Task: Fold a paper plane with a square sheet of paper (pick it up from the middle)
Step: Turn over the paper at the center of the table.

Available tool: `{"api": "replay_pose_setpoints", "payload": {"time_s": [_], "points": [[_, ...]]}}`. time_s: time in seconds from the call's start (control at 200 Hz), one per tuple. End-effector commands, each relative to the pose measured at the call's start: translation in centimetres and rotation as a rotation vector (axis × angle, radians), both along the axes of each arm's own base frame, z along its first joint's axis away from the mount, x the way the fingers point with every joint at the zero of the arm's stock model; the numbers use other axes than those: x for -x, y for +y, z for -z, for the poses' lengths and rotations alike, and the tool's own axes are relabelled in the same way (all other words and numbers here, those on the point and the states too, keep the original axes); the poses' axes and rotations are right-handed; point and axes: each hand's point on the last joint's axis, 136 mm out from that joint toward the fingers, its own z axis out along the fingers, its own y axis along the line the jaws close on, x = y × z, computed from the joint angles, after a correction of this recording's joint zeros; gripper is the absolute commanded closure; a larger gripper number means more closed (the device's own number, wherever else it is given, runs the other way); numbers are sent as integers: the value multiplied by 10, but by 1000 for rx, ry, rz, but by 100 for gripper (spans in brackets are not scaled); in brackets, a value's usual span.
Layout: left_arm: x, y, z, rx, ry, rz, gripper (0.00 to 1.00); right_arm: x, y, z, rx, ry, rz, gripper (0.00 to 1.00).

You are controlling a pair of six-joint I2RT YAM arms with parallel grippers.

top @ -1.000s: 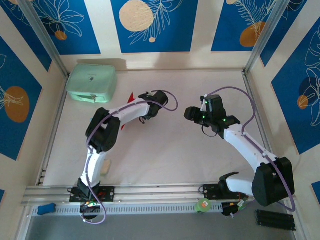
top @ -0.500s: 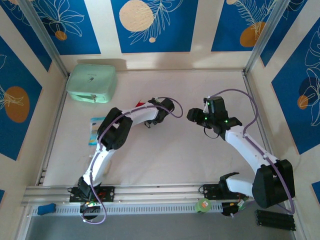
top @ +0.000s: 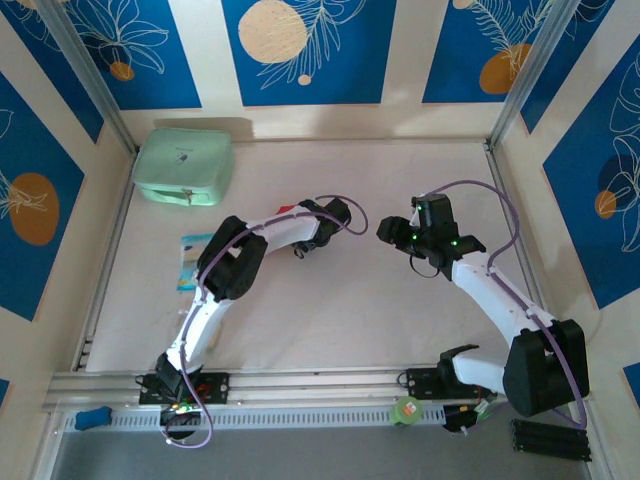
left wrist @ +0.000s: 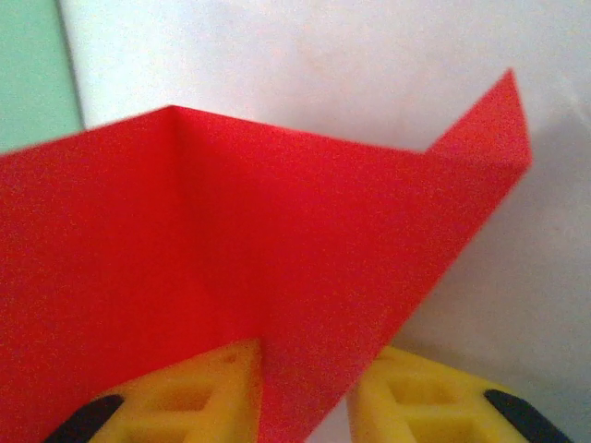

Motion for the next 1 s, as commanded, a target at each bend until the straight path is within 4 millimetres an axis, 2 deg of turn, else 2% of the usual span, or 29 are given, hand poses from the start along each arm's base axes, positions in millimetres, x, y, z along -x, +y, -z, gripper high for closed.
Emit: {"api": "replay_pose_setpoints", "payload": {"time_s": [0.0, 0.115, 0.21, 0.305, 0.425, 0.525, 0.665, 0.81, 0.995], "points": [[12, -20, -11, 124, 27, -21, 68, 3, -3, -2, -18, 3, 14, 43], [28, -46, -22, 310, 90, -22, 65, 3, -5, 0, -20, 6, 28, 43], [51, -79, -32, 524, 176, -7, 63, 2, -7, 2, -28, 16, 40, 42], [76, -109, -43, 738, 276, 13, 56, 2, -8, 5, -19, 25, 47, 41], [100, -126, -60, 906, 367, 55, 48, 2, -12, 8, -15, 43, 66, 39], [105, -115, -78, 964, 367, 69, 43, 2, -13, 11, -33, 55, 86, 37], [95, -80, -82, 1044, 321, 17, 40, 2, -9, 15, -99, 86, 121, 37], [81, -39, -62, 1133, 296, -84, 40, 1, 4, 17, -144, 114, 81, 38], [52, -6, -44, 1240, 248, -199, 40, -1, 18, 15, -152, 94, 35, 35]]}}
